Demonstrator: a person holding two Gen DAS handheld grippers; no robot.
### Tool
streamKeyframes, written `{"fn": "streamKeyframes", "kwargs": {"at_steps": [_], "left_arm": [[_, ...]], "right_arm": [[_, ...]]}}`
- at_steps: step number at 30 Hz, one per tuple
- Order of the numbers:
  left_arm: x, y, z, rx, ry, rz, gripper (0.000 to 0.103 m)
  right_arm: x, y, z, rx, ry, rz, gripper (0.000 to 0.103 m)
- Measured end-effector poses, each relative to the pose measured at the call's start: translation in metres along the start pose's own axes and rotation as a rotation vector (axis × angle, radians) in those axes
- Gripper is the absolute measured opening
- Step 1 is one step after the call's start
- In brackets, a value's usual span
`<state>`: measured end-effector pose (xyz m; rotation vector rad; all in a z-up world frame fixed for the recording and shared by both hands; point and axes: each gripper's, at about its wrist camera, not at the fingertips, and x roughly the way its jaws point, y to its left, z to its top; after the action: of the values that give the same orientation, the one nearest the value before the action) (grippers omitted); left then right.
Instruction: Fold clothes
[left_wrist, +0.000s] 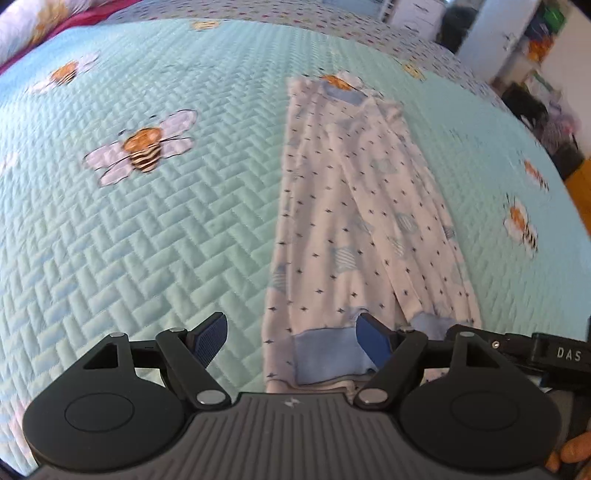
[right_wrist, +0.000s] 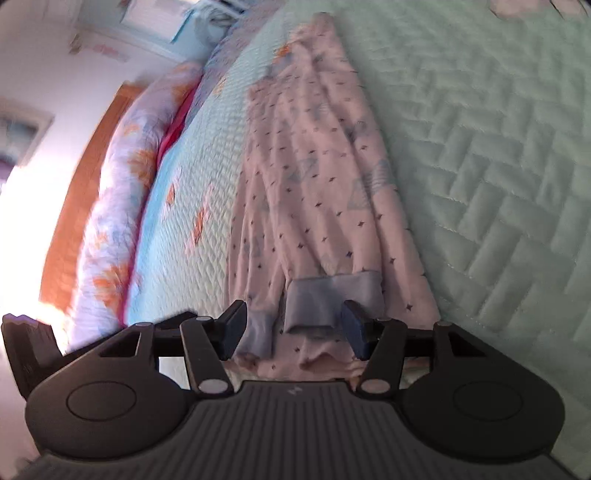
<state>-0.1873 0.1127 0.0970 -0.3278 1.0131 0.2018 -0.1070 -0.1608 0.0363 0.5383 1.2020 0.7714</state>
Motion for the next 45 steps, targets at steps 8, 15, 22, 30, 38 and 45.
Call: {"fn": "streamKeyframes", "kwargs": {"at_steps": [8,15,22,30,38,45], "left_arm": [[0.017,-0.041,0.011,0.14,-0.006,0.066,0.079],[0.049,-0.045,0.012,0.143,0.075,0.069,0.079],[0.058,-0.045,0.009,0.156,0.082,0.067,0.08],[0.061,-0.046,0.009,0.169,0.082,0.066,0.083],[0.061,-0.046,0.01,0.172,0.084,0.063,0.086],[0.049,-0.044,0.011,0.172,0.074,0.072,0.085]], "right_arm": [[-0.011,0.045,0.015,-0.231,-0.149,-0.236,0.058],[0.014,-0.025,0.023,0.035,-0.072,-0.008,0.05],[-0.013,-0.006,0.03,0.017,-0.11,0.131,0.057],[0.002,-0.037,0.021,0.124,-0.03,0.05,0.031],[-0.002,-0.047,0.011,0.144,-0.041,0.039,0.031],[-0.019,-0.034,0.01,0.112,-0.082,0.016,0.043]]}}
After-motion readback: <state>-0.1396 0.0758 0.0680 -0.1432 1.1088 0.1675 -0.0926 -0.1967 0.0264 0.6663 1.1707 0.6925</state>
